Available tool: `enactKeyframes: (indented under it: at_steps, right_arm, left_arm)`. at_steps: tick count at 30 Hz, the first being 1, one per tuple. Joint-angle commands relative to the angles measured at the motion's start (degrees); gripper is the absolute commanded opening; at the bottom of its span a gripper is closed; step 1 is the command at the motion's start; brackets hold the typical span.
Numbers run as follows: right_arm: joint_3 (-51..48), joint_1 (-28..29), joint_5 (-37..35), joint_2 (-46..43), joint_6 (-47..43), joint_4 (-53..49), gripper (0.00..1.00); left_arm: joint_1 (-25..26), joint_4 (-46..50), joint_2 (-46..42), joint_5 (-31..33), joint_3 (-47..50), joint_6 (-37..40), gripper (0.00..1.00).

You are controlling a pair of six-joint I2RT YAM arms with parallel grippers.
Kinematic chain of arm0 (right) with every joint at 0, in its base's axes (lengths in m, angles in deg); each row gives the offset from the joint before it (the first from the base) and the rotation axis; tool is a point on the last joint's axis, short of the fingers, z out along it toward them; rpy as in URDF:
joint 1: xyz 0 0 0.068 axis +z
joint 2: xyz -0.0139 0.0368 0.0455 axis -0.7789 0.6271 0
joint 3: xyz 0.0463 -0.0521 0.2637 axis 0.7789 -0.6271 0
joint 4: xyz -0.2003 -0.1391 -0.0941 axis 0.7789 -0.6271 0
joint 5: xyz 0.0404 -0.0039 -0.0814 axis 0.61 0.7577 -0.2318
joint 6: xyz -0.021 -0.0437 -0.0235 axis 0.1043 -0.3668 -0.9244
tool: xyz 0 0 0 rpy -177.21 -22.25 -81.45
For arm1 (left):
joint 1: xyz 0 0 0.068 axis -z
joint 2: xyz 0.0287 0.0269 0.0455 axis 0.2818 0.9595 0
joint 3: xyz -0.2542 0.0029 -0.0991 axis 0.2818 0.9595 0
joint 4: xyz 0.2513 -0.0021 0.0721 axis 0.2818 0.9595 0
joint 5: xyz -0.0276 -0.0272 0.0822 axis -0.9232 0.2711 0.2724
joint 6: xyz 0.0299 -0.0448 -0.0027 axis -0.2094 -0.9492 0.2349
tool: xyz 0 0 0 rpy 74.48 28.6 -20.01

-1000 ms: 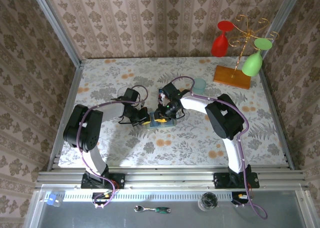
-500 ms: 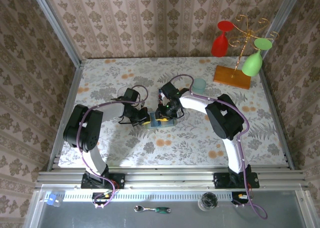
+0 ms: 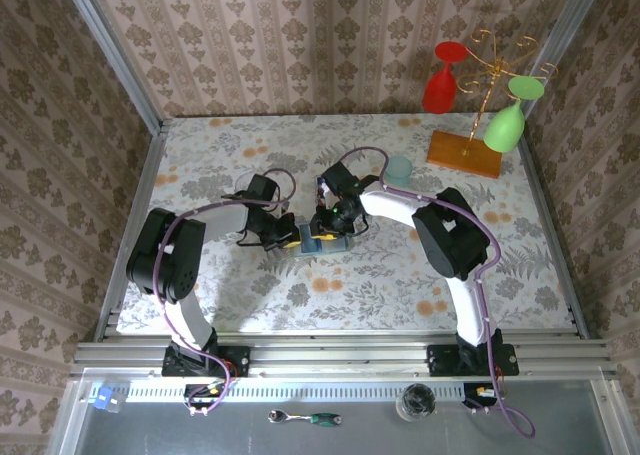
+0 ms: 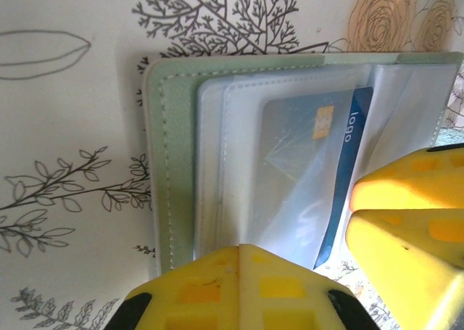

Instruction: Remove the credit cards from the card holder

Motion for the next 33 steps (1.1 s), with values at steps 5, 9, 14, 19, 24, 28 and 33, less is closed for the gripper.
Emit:
enactKeyframes:
  at_steps: [5,9,14,19,24,28,33]
  right_arm:
    - [-1.28,-0.73,1.23,-2.9,1.67,0.57,0.27]
    - [-1.2,-1.01,1.01,-2.24,1.71,0.55,0.27]
    - [-1.32,-1.53,0.91,-0.94,1.88,0.42,0.27]
    - [-1.1,-1.72,1.74,0.37,2.14,0.92,0.27]
    - [-1.27,-1.71,3.43,1.53,2.64,1.92,0.26]
    - [-1.69,-1.8,5.44,2.21,3.26,3.43,0.26]
    - [-1.8,-1.8,5.63,2.98,3.73,3.39,0.26]
  left_arm:
    - [0.67,1.63,-0.48,-0.17,-1.65,1.12,0.0]
    - [0.65,0.78,0.99,-0.46,-1.41,0.81,0.0]
    - [0.55,1.12,2.02,0.14,-1.26,0.76,0.0]
    - [0.38,1.54,1.84,0.4,-0.82,0.71,0.0]
    - [0.15,1.62,1.84,0.49,-0.47,0.73,0.0]
    - [0.08,1.67,2.0,0.51,-0.4,0.8,0.0]
    - [-0.01,1.61,1.94,0.53,-0.17,0.71,0.0]
